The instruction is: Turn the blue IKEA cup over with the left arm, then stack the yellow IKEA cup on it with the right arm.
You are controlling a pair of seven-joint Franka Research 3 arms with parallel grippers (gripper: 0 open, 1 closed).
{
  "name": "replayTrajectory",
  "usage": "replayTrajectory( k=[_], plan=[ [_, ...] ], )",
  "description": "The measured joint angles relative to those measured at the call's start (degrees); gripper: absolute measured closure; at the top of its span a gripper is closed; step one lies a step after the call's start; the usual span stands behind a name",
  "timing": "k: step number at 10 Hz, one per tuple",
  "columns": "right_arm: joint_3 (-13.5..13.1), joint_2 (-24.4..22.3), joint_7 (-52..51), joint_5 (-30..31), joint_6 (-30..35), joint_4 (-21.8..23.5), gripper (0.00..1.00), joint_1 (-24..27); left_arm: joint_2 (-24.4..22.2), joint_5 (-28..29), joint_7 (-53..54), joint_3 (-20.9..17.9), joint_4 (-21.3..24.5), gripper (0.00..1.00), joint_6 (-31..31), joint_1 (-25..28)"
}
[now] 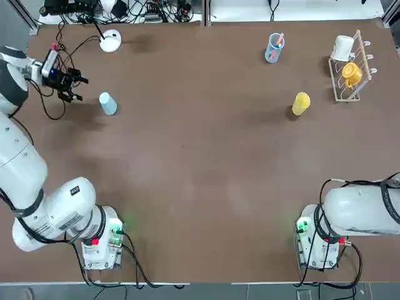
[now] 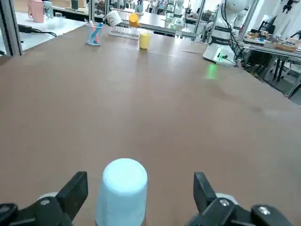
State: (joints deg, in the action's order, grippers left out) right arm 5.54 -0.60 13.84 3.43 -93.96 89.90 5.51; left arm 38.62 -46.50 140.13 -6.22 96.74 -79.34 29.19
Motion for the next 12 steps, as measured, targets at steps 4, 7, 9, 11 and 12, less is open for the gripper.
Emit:
replayTrajectory(
  k=[4,7,9,11,12],
  plan=[
    [0.0,0.0,0.0,0.0,0.3,0.0,0.0,0.0,6.3,-4.6,4.5,0.0,-1.2,0.01,-0.6,0.4],
    [0.0,0.0,0.0,-0.6,0.4,0.0,0.0,0.0,10.0,-5.1,5.1,0.2,-3.9,0.01,-3.5,0.6],
    [0.0,0.0,0.0,-0.8,0.4,0.0,0.0,0.0,10.7,-5.1,5.4,0.3,-3.9,0.01,-4.9,0.4],
    [0.0,0.0,0.0,-0.8,0.4,0.0,0.0,0.0,11.4,-5.2,6.3,1.2,-3.9,0.01,-5.0,0.4],
    [0.0,0.0,0.0,-0.8,0.4,0.0,0.0,0.0,11.5,-5.7,6.3,2.0,-3.9,0.01,-5.2,0.4]
  ],
)
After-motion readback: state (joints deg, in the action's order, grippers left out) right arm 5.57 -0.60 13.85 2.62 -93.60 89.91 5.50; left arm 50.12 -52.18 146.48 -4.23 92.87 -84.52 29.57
